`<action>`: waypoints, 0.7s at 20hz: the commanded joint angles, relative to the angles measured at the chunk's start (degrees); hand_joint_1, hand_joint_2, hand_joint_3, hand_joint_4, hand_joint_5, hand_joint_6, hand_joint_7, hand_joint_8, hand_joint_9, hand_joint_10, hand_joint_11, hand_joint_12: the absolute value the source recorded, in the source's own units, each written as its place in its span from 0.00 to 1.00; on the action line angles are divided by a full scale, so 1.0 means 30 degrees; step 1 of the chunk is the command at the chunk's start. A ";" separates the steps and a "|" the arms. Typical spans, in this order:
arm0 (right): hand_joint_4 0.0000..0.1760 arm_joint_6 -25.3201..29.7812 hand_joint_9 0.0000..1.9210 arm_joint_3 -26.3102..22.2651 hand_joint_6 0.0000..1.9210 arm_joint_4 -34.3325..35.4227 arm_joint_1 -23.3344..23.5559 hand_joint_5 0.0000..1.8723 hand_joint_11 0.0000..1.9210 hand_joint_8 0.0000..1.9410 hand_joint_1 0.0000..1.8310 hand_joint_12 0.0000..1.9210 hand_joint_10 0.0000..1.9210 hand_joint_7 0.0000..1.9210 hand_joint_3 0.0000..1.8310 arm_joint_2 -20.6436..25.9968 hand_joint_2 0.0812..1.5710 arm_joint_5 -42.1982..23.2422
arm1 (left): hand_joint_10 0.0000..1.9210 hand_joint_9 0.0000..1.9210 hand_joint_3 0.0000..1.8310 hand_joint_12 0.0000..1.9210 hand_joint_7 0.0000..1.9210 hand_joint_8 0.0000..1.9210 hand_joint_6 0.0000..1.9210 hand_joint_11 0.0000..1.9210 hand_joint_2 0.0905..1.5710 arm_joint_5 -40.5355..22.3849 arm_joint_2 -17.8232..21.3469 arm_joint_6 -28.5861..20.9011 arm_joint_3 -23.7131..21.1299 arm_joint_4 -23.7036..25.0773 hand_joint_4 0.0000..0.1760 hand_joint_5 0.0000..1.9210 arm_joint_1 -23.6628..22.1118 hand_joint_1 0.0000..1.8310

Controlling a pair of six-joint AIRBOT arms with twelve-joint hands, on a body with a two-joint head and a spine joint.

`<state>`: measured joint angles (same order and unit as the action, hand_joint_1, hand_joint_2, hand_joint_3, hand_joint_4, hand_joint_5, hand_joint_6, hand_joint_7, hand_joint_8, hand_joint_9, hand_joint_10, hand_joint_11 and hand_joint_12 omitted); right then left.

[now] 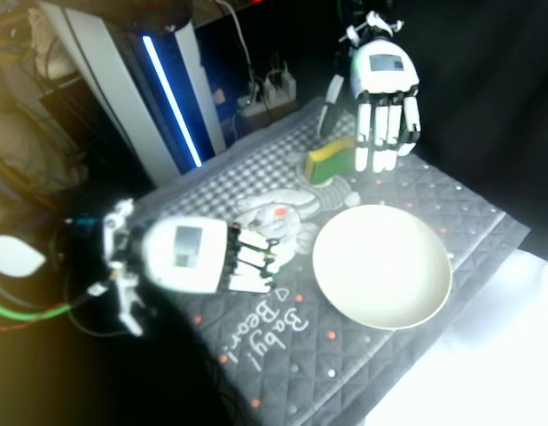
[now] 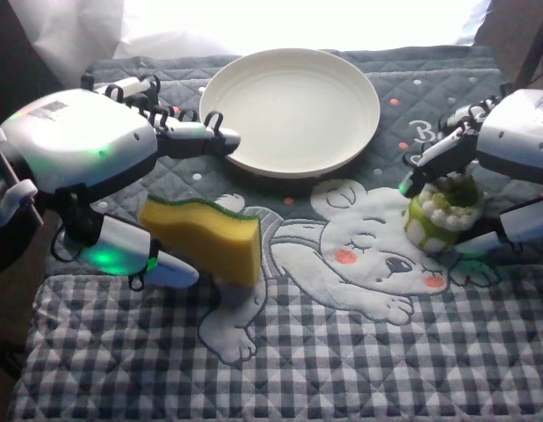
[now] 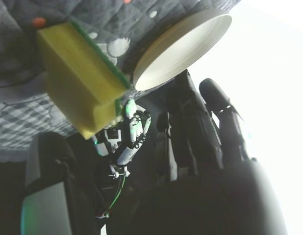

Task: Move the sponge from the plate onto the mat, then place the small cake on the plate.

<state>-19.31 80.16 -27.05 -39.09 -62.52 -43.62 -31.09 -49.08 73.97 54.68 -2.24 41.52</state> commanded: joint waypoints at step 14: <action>0.00 -0.0099 0.62 0.3102 0.43 -0.0394 0.6548 0.55 0.57 0.15 0.77 0.41 0.41 0.69 0.00 -0.2414 0.63 -0.0452 | 0.00 0.05 0.00 0.40 0.03 0.00 0.00 0.00 0.42 -0.2371 -0.0015 0.0051 -0.0267 -0.0237 0.80 0.02 0.0363 0.30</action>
<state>-19.64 89.69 -30.24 -19.94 -70.63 -40.45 -32.18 -49.12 74.00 53.69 -2.94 43.09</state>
